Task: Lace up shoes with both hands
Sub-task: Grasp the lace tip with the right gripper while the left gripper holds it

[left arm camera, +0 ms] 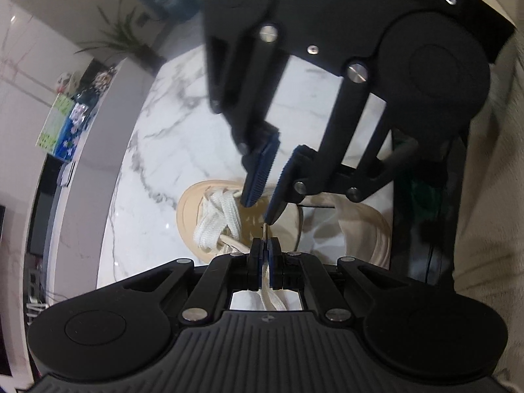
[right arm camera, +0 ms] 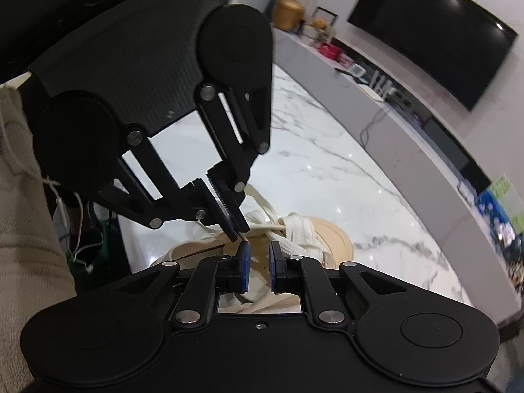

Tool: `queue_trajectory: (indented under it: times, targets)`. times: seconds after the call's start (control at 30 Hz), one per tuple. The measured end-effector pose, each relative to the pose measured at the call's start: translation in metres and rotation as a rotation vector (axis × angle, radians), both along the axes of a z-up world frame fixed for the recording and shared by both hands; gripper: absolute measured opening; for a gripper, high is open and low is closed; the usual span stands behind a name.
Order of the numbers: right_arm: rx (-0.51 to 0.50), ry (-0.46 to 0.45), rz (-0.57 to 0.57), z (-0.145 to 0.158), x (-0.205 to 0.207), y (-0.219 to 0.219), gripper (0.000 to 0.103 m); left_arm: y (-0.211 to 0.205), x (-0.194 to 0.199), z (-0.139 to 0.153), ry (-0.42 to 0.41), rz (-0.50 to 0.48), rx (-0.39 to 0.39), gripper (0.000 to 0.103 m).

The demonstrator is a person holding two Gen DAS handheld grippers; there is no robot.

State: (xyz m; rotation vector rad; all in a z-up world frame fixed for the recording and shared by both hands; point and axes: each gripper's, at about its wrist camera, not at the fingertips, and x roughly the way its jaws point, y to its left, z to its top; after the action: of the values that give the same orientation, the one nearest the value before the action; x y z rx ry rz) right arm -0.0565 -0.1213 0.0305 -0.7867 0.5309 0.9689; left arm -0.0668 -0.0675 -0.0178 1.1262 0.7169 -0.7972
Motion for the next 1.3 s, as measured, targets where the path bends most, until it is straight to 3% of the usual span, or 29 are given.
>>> queue_trajectory:
  times: [0.43,0.53,0.6,0.97,1.03,1.3]
  targets:
    - [-0.048,-0.031,0.083,-0.002,-0.008,0.009,0.001,0.001,-0.005,-0.007,-0.024,-0.050,0.008,0.003]
    - [-0.037,-0.030,0.074,0.000,-0.006,0.007,0.001,0.002,-0.003,-0.005,-0.024,-0.040,0.009,0.012]
    - [-0.030,-0.030,0.067,0.001,-0.004,0.006,0.001,0.003,-0.002,-0.006,-0.021,-0.033,0.006,0.013]
    - [0.019,-0.003,0.038,0.008,-0.001,-0.008,0.001,0.004,0.006,-0.001,-0.042,-0.007,-0.074,0.010]
    - [0.017,0.002,0.027,0.005,-0.004,-0.009,0.001,0.005,0.009,0.000,-0.028,0.017,-0.084,0.003]
    - [-0.002,0.038,-0.048,-0.003,0.010,-0.004,0.001,0.007,0.021,0.007,0.028,0.126,-0.149,0.002]
